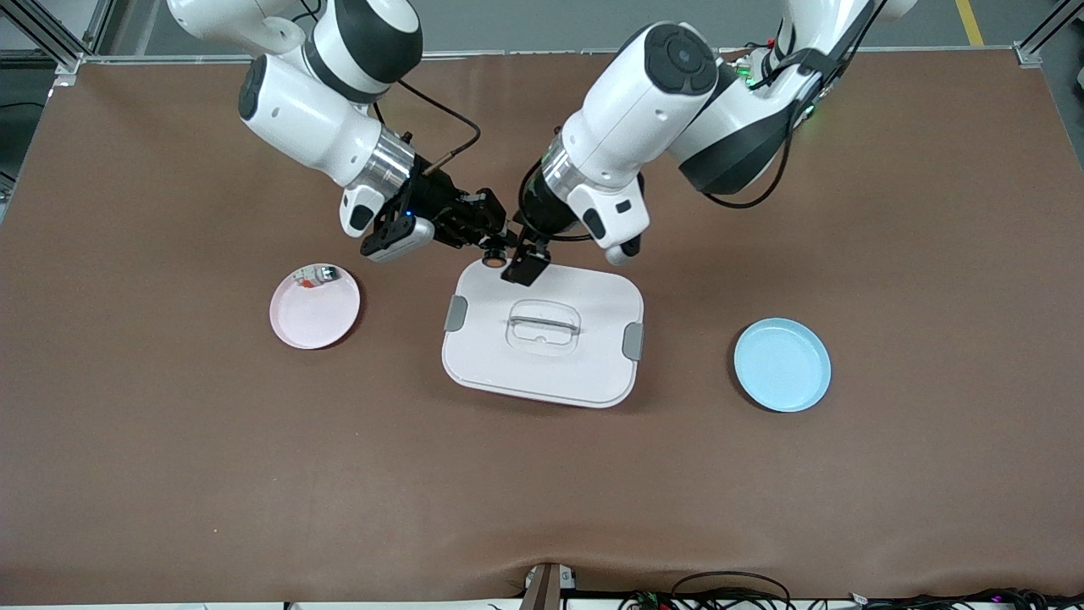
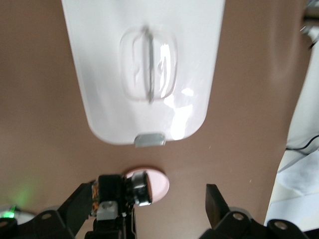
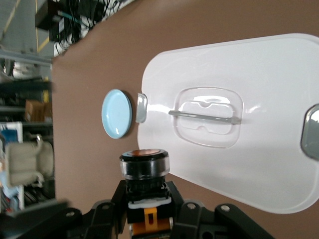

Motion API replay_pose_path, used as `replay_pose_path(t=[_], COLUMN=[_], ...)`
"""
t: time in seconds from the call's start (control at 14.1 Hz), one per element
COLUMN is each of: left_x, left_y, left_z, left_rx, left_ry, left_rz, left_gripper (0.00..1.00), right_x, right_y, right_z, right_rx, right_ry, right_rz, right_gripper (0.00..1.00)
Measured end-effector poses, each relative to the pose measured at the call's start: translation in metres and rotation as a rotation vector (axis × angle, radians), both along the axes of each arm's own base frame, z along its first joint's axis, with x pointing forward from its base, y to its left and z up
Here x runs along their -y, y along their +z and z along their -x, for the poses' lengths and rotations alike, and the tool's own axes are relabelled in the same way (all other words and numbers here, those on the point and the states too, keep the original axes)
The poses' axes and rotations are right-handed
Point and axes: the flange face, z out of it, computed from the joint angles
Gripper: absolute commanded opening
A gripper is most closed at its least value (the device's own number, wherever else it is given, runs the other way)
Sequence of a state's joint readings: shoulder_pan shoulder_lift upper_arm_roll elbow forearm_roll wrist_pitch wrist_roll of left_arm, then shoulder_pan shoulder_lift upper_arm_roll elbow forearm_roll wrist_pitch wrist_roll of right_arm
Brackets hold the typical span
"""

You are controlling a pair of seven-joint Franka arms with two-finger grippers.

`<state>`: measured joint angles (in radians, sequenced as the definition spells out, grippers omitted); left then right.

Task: Transfer orange switch to right arm and place
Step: 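Grasp the switch with the right gripper and open the left gripper, then carry the switch to the white plate while the left gripper withdraws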

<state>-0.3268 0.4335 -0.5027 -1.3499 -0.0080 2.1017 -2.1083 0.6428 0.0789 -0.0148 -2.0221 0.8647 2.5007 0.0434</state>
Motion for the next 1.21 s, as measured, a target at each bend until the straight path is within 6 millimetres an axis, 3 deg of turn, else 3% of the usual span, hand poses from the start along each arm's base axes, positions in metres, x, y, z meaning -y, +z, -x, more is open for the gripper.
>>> replay_pose_path(t=[0.21, 0.64, 0.92, 1.21], left_x=[-0.043, -0.175, -0.24, -0.295], left_y=[0.013, 0.025, 0.018, 0.04], left_z=[-0.012, -0.046, -0.062, -0.066], left_rx=[0.05, -0.012, -0.058, 0.002], left_ry=[-0.139, -0.502, -0.68, -0.902], left_rz=[-0.138, -0.324, -0.372, -0.394], left_gripper=[1.0, 1.0, 1.0, 1.0], right_x=[0.016, 0.054, 0.106, 0.151], right_y=[-0.033, -0.081, -0.097, -0.116], right_z=[-0.009, -0.007, -0.023, -0.028], right_rx=[0.068, 0.121, 0.244, 0.303], right_ry=[0.122, 0.376, 0.681, 0.928], right_rz=[0.112, 0.374, 0.619, 0.707], right_gripper=[0.0, 0.0, 0.0, 0.0])
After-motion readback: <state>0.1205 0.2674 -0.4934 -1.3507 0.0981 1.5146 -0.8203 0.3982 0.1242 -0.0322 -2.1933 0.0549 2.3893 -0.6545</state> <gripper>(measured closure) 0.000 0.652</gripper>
